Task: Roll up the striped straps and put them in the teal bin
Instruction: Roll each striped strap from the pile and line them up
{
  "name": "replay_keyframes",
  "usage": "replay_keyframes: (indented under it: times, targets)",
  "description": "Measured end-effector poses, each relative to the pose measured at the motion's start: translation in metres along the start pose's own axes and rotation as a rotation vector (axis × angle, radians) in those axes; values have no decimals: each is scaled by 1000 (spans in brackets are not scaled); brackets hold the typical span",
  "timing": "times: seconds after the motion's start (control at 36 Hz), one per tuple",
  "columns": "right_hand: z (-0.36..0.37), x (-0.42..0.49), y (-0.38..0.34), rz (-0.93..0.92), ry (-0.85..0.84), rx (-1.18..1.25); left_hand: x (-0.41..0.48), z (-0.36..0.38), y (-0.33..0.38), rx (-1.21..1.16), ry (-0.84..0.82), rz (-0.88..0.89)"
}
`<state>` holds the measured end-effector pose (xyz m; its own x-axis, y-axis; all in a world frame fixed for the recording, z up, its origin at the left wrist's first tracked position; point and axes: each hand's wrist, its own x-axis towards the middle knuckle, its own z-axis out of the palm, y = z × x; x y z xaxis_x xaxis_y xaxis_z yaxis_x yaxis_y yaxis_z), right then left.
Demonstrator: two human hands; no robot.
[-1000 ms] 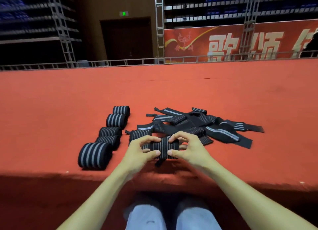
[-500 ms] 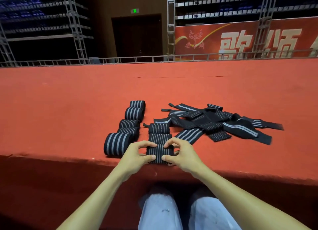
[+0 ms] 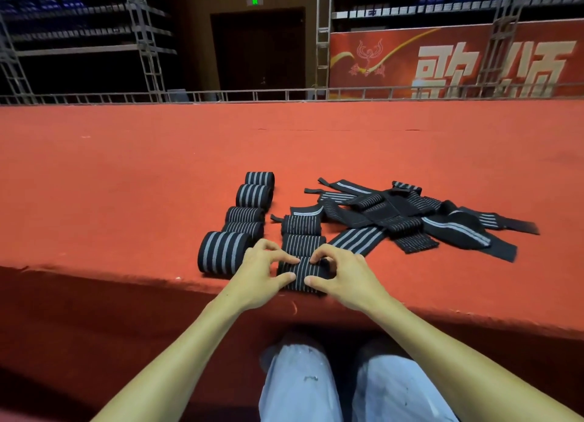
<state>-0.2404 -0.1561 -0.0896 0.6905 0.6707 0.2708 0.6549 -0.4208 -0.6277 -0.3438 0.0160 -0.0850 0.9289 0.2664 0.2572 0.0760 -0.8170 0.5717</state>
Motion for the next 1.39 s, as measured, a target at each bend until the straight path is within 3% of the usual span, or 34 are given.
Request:
replay_keyframes:
  times: [0.5,0.81,1.08,1.39]
  targets:
    - [-2,3,-2,16,-16,-109,18,-11,12,163,-140,52]
    - [-50,20,11,-67,64,-134,65,-28,52,360,-223,232]
    - [-130,55,79,92,131,-340,157,19,83,401,-334,346]
    - [-150,64,147,260,173,-263,243,93,117,351,-408,504]
